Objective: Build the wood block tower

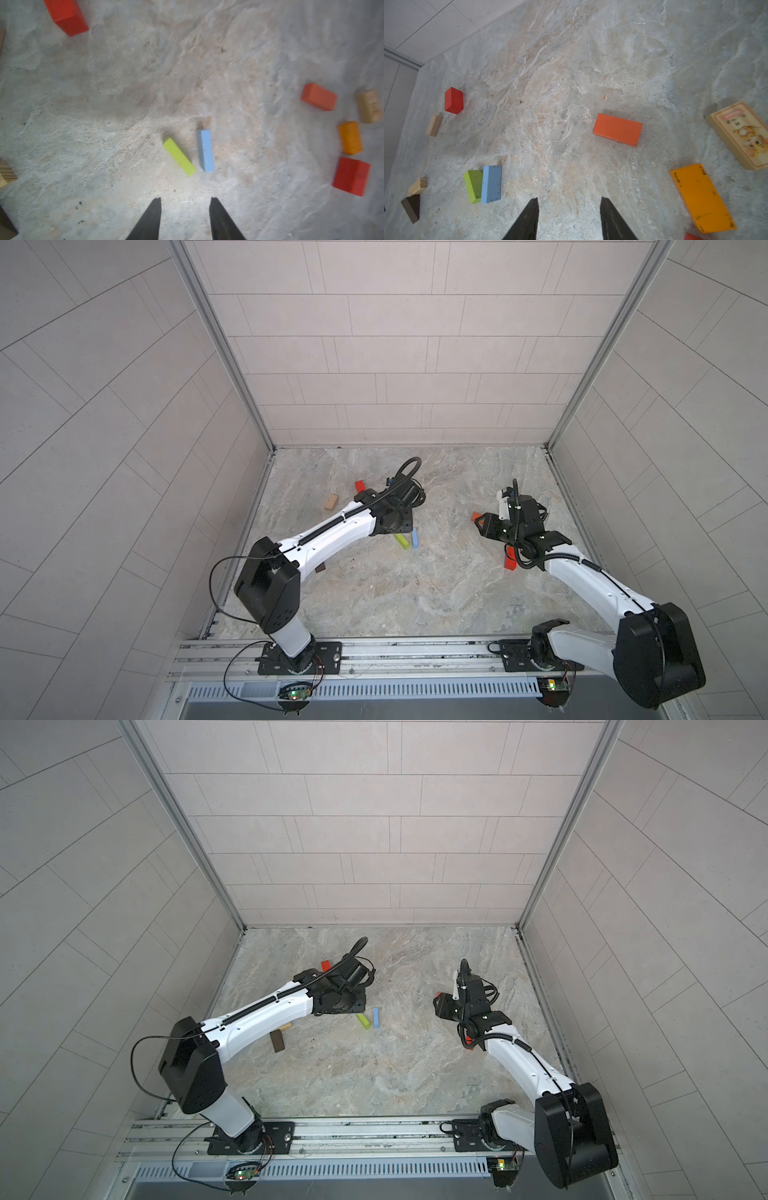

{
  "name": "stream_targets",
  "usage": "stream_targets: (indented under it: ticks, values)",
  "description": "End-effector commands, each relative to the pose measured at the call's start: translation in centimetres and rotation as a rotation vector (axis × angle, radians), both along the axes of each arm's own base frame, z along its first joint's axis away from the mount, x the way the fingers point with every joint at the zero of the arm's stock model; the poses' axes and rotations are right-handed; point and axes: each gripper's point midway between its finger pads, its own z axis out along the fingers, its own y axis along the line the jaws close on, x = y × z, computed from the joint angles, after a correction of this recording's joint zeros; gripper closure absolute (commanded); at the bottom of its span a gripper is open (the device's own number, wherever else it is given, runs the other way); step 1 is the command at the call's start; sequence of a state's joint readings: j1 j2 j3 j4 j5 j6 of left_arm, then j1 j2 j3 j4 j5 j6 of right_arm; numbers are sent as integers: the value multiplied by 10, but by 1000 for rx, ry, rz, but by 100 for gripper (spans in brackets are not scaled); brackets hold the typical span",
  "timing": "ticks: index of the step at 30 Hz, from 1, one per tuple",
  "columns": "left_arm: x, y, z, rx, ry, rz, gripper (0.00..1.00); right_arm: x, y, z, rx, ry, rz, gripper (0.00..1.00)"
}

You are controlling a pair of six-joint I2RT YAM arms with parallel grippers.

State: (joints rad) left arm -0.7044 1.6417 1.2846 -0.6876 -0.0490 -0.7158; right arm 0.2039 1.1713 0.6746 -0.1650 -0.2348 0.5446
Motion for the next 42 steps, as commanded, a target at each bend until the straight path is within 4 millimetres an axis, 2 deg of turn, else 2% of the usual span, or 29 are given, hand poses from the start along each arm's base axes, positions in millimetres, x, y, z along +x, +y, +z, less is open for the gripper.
stream_targets:
  ticks: [1,3,4,9,19,28,34,42]
  values:
    - [6,4,-17,-55,14,20,80,1,1,-2,-9,22,-1,62]
    - [6,7,-32,-38,51,6,98,1,2,-3,-8,32,2,66]
    - [6,8,-41,-22,64,6,100,2,3,-3,-6,35,5,67]
    - [10,7,-66,-23,86,13,100,6,7,-3,0,40,19,69]
    - [16,-1,-96,-30,132,21,100,10,12,0,11,36,39,70]
    - [20,-1,-110,-23,152,29,100,10,14,2,25,27,45,70]
    - [26,3,-110,-18,148,42,100,9,14,2,28,27,46,70]
    - [30,-4,-109,-48,149,40,100,8,14,0,30,28,47,70]
